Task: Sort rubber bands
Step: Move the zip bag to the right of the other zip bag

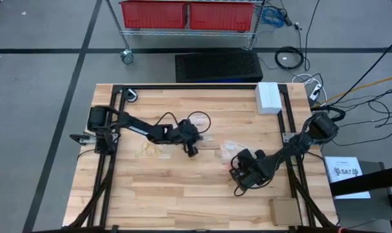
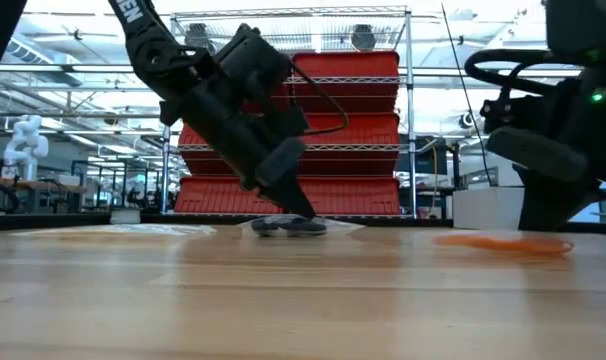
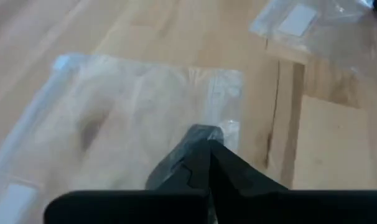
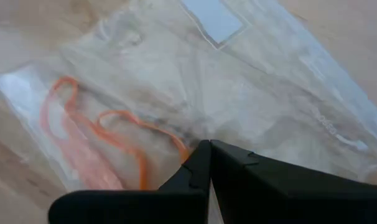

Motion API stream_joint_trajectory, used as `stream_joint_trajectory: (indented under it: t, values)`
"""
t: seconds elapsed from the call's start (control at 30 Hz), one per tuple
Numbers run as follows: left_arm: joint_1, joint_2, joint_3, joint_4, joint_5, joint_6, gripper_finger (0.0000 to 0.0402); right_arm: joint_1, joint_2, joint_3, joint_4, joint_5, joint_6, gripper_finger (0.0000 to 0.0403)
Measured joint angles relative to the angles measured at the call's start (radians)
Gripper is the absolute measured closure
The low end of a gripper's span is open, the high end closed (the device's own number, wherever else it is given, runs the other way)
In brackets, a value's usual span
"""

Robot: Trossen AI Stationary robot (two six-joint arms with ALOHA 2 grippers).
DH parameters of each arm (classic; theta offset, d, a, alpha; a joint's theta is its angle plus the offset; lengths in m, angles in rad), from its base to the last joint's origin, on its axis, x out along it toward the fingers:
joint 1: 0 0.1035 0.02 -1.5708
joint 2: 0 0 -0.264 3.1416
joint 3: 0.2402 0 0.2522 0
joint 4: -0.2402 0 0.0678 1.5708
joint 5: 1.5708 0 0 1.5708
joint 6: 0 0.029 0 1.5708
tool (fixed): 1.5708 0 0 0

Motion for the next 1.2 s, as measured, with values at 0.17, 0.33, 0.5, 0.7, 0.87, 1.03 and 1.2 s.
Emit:
stream_joint_trajectory:
  t: [0.17,0.33,0.5,0.7,0.87,1.03,1.2]
  values:
    - [-0.029,0.010,-0.001,-0.019,0.048,-0.003,0.0393,-0.029,0.002,0.000,-0.022,0.003,-0.063,0.0403]
    - [-0.077,0.010,0.000,-0.015,0.052,-0.023,0.0392,-0.071,0.002,0.000,-0.045,0.000,-0.218,0.0403]
    - [-0.124,0.010,0.000,-0.003,0.040,-0.079,0.0392,-0.116,0.002,0.000,-0.062,-0.007,-0.317,0.0403]
    - [-0.168,-0.025,0.001,0.059,-0.033,-0.077,0.0392,-0.137,-0.041,-0.003,-0.110,-0.006,-0.355,0.0403]
    - [-0.109,-0.080,0.003,-0.032,-0.209,-0.048,0.0392,-0.137,-0.128,-0.002,-0.091,0.035,-0.348,0.0403]
    - [0.019,-0.082,0.002,-0.168,-0.161,-0.054,0.0392,-0.166,-0.140,-0.002,0.127,0.036,-0.484,0.0403]
    - [0.051,-0.077,0.002,-0.206,-0.012,-0.049,0.0392,-0.223,-0.136,-0.002,0.287,0.041,-0.630,0.0403]
